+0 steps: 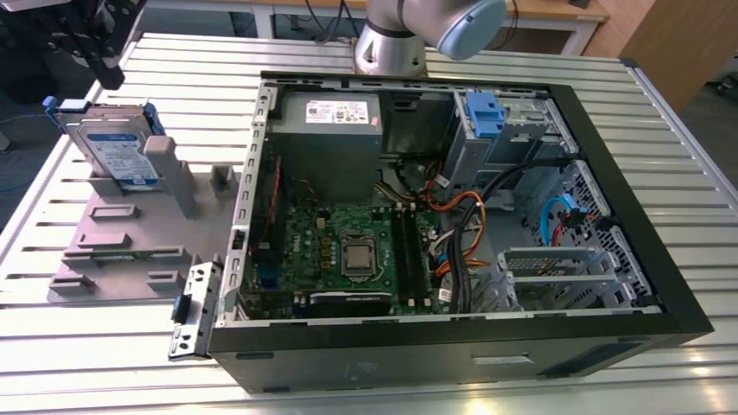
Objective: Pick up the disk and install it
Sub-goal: 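Reach for the disk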
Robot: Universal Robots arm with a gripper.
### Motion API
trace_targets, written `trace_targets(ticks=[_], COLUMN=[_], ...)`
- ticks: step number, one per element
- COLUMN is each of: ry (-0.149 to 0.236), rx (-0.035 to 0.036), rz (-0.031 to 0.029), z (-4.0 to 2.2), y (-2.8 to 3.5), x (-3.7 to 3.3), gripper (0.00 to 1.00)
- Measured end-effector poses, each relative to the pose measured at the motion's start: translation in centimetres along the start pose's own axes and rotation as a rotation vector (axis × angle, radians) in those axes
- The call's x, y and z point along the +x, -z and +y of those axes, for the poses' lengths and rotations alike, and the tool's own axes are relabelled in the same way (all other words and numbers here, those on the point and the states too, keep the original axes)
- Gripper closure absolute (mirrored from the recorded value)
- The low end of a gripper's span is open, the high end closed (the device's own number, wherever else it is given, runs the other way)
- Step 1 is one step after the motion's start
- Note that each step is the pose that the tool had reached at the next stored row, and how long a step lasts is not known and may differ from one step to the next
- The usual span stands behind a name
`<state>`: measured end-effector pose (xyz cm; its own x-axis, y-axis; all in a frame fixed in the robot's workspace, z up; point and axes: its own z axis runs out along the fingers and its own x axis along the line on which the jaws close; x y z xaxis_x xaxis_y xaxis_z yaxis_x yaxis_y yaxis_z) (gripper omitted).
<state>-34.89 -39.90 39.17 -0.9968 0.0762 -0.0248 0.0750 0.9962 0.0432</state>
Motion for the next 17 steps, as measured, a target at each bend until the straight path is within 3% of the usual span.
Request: trace_targets(ticks=[17], ry=[0.000], rx=[0.0000], rz=[0.0000], z=[-0.04], y=[0.02], x=[0.52], gripper=[0.89])
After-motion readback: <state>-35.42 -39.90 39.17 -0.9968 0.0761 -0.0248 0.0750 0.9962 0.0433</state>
